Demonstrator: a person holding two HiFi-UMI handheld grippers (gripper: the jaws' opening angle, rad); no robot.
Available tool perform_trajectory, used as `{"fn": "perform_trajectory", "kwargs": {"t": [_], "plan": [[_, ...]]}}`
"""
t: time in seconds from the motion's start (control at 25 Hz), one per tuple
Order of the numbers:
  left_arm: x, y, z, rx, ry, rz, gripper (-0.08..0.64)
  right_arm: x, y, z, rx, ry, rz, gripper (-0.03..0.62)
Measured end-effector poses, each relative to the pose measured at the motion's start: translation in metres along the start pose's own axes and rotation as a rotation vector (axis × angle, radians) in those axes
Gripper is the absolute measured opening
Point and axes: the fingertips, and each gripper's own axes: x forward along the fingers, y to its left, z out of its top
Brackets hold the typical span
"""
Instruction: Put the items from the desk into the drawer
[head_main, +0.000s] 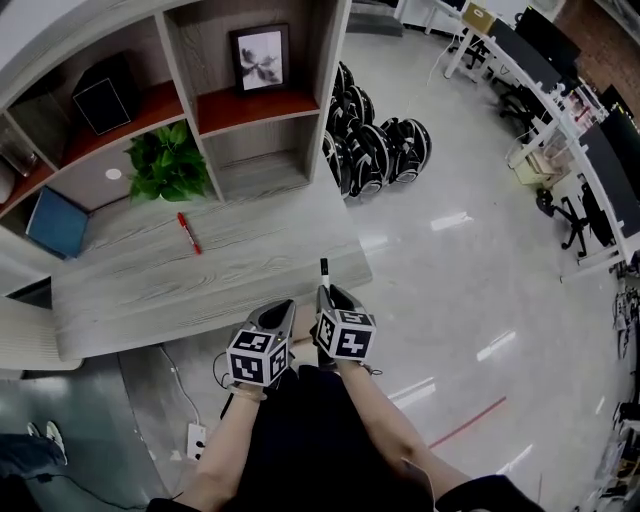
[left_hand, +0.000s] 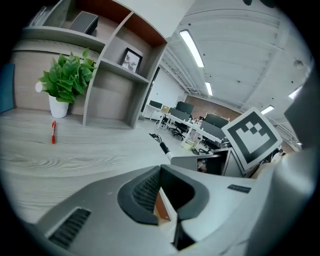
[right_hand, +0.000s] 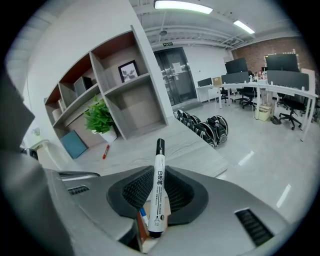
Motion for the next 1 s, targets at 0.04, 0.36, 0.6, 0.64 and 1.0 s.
{"fn": "perform_trajectory", "kwargs": {"t": [0.04, 0.36, 0.6, 0.64, 1.0], "plan": [[0.0, -0.005, -0.004, -0.005, -0.004, 0.004, 0.025, -0.005, -0.004, -0.002, -0.003, 0.0, 0.003, 0.063], [0.011, -0.031, -0.038, -0.034, 0.006, 0.013, 0.025, -0.032, -0.041, -0.021, -0.047, -0.002, -0.012, 0.063], [0.013, -0.057, -0.062, -0.04, 0.042, 0.021, 0.025, -0.054, -0.069, -0.046, -0.022, 0.042, -0.021, 0.063], [0.012, -0.057, -0.067, -0.048, 0.047, 0.029, 0.025, -0.055, -0.07, -0.052, -0.021, 0.055, -0.017, 0.063], [-0.013, -0.028, -0.123, -0.203, 0.076, 0.165, 0.025, -0.04, -0.04, -0.116, -0.085, 0.212, 0.095, 0.063]]}}
